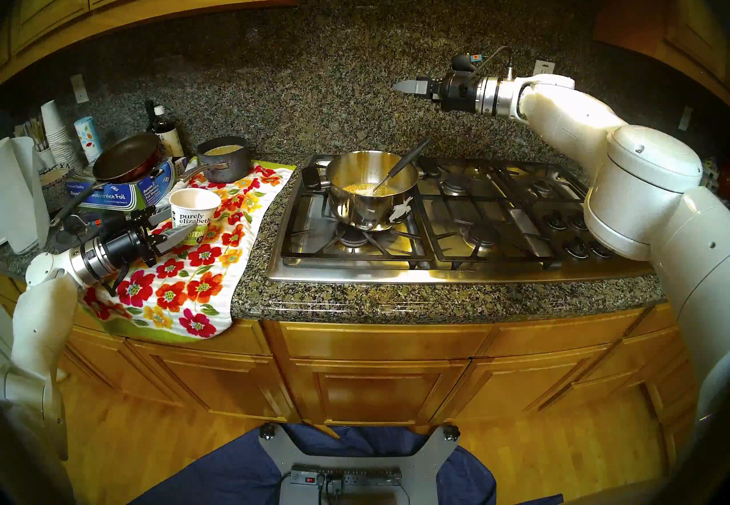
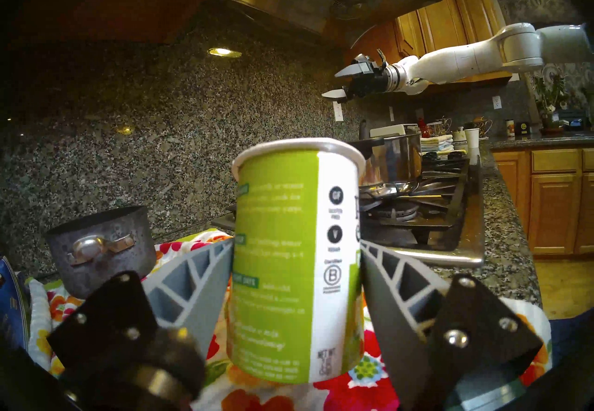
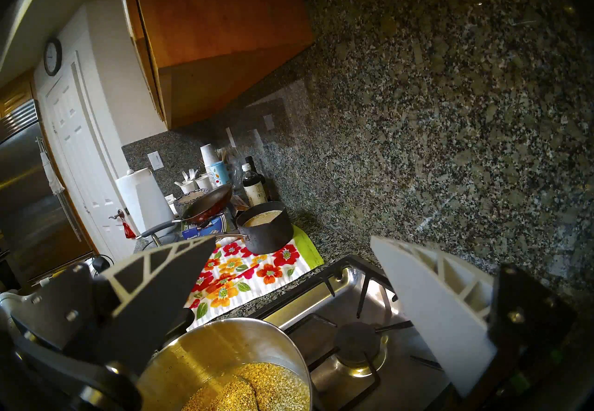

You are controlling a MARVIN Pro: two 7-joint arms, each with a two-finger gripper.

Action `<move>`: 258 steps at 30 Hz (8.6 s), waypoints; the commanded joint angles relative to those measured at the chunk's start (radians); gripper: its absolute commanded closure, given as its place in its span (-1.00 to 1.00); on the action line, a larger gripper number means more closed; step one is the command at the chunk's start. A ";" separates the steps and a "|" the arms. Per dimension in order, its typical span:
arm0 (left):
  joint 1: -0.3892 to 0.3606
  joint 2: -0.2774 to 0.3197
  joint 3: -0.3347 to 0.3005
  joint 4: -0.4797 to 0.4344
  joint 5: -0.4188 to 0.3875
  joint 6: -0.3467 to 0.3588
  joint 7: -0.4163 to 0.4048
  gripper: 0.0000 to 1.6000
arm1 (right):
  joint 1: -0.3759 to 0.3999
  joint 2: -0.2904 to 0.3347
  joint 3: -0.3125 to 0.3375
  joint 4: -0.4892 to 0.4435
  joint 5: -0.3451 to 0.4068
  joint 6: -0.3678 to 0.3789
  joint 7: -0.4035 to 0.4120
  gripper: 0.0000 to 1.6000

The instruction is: Pour oats into pot and stir with a spoon

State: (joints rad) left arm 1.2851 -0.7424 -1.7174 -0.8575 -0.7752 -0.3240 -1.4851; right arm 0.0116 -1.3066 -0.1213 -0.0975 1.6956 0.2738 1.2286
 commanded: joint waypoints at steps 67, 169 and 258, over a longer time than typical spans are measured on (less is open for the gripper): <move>0.110 0.343 0.527 -0.069 -0.244 -0.332 0.210 -1.00 | 0.044 0.002 0.010 -0.003 0.007 0.001 0.000 -1.00; 0.271 0.605 0.554 -0.140 -0.388 -0.453 0.294 -1.00 | 0.044 0.002 0.011 -0.003 0.007 0.002 0.000 -1.00; 0.725 0.622 0.065 -0.173 -0.400 -0.430 0.299 -1.00 | -0.113 0.080 0.095 -0.021 0.061 0.119 0.150 -1.00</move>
State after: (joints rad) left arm 1.9867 -0.1398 -1.5908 -1.0306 -1.1521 -0.7538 -1.0789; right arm -0.0931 -1.2538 -0.0213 -0.1117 1.7622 0.3970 1.3353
